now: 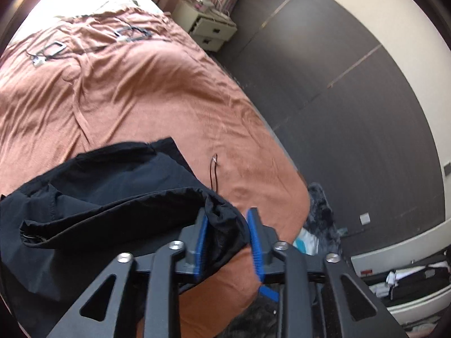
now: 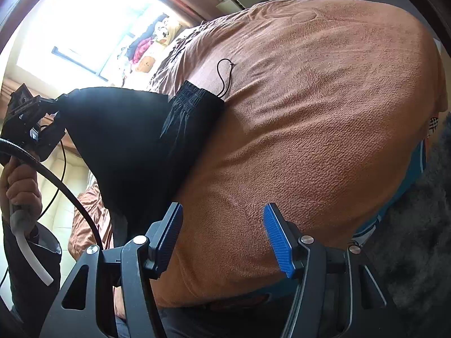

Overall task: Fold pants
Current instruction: 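Lower the folded pants onto the bedspread and open both tools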

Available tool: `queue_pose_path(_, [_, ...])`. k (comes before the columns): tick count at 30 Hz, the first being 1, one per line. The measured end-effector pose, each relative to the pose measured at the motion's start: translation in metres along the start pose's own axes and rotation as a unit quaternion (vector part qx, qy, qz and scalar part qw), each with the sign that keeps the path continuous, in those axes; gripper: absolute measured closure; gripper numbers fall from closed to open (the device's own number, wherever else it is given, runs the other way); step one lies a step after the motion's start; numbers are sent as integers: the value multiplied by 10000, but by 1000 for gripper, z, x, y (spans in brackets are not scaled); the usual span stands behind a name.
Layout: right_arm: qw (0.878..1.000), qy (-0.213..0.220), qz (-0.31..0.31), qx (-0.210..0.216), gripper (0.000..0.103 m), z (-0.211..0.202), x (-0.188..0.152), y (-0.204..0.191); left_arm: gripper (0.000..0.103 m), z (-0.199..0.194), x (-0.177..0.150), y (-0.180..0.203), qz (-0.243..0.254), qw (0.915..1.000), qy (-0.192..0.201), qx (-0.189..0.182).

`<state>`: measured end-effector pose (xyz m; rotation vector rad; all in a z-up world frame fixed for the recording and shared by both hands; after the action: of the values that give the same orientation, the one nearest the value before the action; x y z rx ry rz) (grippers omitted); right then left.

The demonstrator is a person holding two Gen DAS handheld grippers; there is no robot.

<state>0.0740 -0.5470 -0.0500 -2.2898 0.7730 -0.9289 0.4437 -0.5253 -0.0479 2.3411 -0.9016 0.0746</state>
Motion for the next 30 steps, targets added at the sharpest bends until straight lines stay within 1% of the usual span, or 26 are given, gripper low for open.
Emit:
queue_pose_path(2, [10000, -24, -10, -2, 45, 1, 1, 0, 51, 9, -7, -2, 59, 9997, -227, 121])
queue_pose_path(4, [10000, -32, -52, -9, 45, 3, 2, -2, 47, 9, -14, -8, 71, 9993, -316, 183])
queue_pose_path(6, [10000, -41, -82, -16, 45, 4, 2, -4, 39, 2, -22, -17, -43, 9994, -289, 183])
queue_pose_path(9, [9998, -110, -134, 19, 45, 10, 4, -7, 34, -15, -38, -32, -155, 9993, -138, 308])
queue_pose_path(13, [9994, -172, -282, 84, 45, 17, 7, -15, 34, -47, -60, -63, -373, 9976, 112, 566])
queue_pose_path(16, [9989, -208, -417, 73, 45, 22, 12, -22, 34, -78, -80, -89, -602, 9947, 329, 762])
queue_pose_path(20, [9971, -213, -725, 96, 45, 26, 19, -36, 34, -116, -106, -120, -794, 9905, 585, 958])
queue_pose_path(23, [9953, -215, -946, 2, 45, 27, 26, -47, 34, -141, -129, -141, -947, 9870, 782, 1036])
queue_pose_path(26, [9932, -178, -1148, -49, 45, 31, 35, -60, 33, -161, -153, -164, -1127, 9822, 955, 1160])
queue_pose_path(30, [9892, -217, -1434, -192, 45, 41, 50, -75, 34, -171, -184, -193, -1354, 9775, 1116, 1172])
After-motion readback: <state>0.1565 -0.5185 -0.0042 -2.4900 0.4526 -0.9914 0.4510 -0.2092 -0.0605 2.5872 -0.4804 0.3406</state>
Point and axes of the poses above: each gripper's, at about its wrist camera, not at the fingertips, and z roughly the way its jaws point, y to its right, x to its top, the point moved 4 cm from there along z, roughly the way its jaws point, and after that the axes turned 10 degrees about -y, right-handed, at the moved point
